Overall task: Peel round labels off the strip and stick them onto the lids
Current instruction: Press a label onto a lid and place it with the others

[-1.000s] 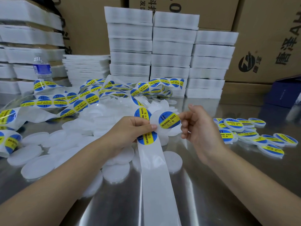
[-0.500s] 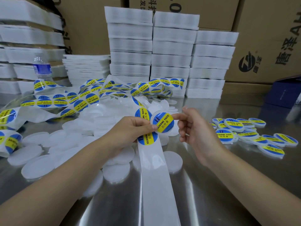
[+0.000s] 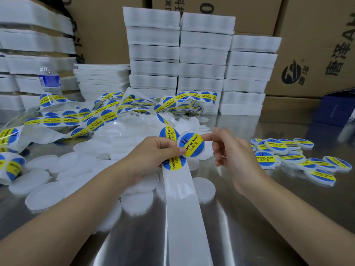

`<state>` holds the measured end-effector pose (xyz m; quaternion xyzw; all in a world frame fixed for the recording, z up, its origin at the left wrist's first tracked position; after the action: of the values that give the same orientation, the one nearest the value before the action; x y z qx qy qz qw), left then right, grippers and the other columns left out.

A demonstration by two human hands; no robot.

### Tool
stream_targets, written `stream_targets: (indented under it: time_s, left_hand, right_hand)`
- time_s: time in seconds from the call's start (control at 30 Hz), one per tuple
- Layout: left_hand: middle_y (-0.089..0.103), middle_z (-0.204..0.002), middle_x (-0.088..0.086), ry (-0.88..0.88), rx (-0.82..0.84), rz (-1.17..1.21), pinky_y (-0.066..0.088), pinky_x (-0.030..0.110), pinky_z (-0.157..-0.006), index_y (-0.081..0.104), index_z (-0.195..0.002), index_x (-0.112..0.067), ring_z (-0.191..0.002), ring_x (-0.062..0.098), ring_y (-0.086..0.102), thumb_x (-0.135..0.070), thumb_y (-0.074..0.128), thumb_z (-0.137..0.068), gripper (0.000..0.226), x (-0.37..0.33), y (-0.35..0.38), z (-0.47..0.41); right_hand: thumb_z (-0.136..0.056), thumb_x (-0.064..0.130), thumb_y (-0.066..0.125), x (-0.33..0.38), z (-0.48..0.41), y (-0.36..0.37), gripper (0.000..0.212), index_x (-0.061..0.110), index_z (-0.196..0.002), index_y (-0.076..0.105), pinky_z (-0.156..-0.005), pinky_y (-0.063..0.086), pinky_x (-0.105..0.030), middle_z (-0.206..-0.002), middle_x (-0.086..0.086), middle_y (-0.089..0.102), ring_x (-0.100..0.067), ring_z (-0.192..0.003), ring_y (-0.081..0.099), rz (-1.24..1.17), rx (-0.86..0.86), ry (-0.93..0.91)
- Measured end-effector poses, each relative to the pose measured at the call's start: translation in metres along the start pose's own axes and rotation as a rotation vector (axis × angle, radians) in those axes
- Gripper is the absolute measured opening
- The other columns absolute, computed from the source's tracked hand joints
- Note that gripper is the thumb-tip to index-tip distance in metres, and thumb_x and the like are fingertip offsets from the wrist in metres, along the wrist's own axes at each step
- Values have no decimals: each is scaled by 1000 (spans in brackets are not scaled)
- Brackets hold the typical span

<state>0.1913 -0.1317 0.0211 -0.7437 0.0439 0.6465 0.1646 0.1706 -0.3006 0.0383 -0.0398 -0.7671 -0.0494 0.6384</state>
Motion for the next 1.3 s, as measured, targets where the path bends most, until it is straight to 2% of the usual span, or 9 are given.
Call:
stream_targets:
  time_s: [0.13,0.27,0.43,0.5,0.57,0.73,0.93,1.07,1.3]
  left_hand:
    - [73,-71,-2,-5,0,-15,49,13,-56,75,-64,-22,-61,6,65,-22,70,-82,19,0,0,0]
    - [73,-73,-2,-6,7,-25,49,13,-58,75,-63,-22,-63,6,65,-22,69,-82,20,1,-1,0]
    - [71,-68,-1,16,30,-20,48,14,-57,76,-65,-21,-59,6,62,-38,75,-64,17,-2,3,3]
    - [69,-63,-3,40,39,-31,46,12,-54,77,-63,-23,-54,4,59,-46,74,-53,26,-5,4,4]
    - [69,-61,-5,66,57,-61,45,11,-53,77,-61,-25,-52,1,57,-50,72,-50,28,-8,6,5]
    - [65,-54,-11,85,82,-90,41,8,-50,76,-58,-30,-48,-3,55,-49,69,-53,21,-10,6,5]
    - [73,-79,10,84,124,-126,48,21,-68,77,-63,-28,-68,9,60,-57,72,-46,35,-6,9,6]
    - [71,-67,-6,79,141,-127,48,12,-62,77,-62,-30,-61,0,60,-54,73,-48,29,-6,11,5]
    - [72,-66,-6,59,149,-111,48,12,-60,78,-64,-27,-62,0,64,-55,76,-45,34,-3,11,5]
  right_hand:
    - [-89,30,53,2,2,-3,31,27,-68,75,-51,35,-26,-59,6,40,-8,-46,35,82,-64,-62]
    - [-90,22,53,8,2,-8,19,29,-83,69,-46,36,-21,-59,8,47,-4,-43,38,83,-109,-123]
    - [-89,37,55,8,4,5,6,36,-89,61,-61,46,-32,-69,7,57,-7,-58,51,326,26,-223]
    - [-83,50,55,4,7,11,16,37,-91,58,-64,47,-34,-61,10,55,-9,-57,51,417,74,-287]
    - [-74,61,53,4,9,15,27,39,-90,55,-55,40,-23,-57,13,53,-5,-53,48,508,93,-359]
    - [-66,67,53,3,7,15,40,37,-92,54,-50,32,-17,-55,13,48,-4,-51,45,582,86,-412]
    - [-56,80,48,2,7,16,56,34,-88,50,-50,30,-25,-51,12,43,-6,-49,40,615,97,-408]
    - [-60,78,50,1,7,15,51,32,-84,47,-46,26,-25,-49,10,41,-7,-48,38,662,80,-408]
    - [-71,61,61,4,6,13,41,23,-77,45,-46,22,-26,-40,5,36,-10,-44,37,627,6,-401]
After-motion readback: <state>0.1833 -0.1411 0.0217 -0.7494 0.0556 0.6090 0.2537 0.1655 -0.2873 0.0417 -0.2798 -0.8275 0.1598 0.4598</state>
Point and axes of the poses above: each hand's wrist, its own z-axis away from the middle knuckle, its own y-axis out of the palm, x = y × z, the point moved 7 cm from there along -z, towards the middle knuckle
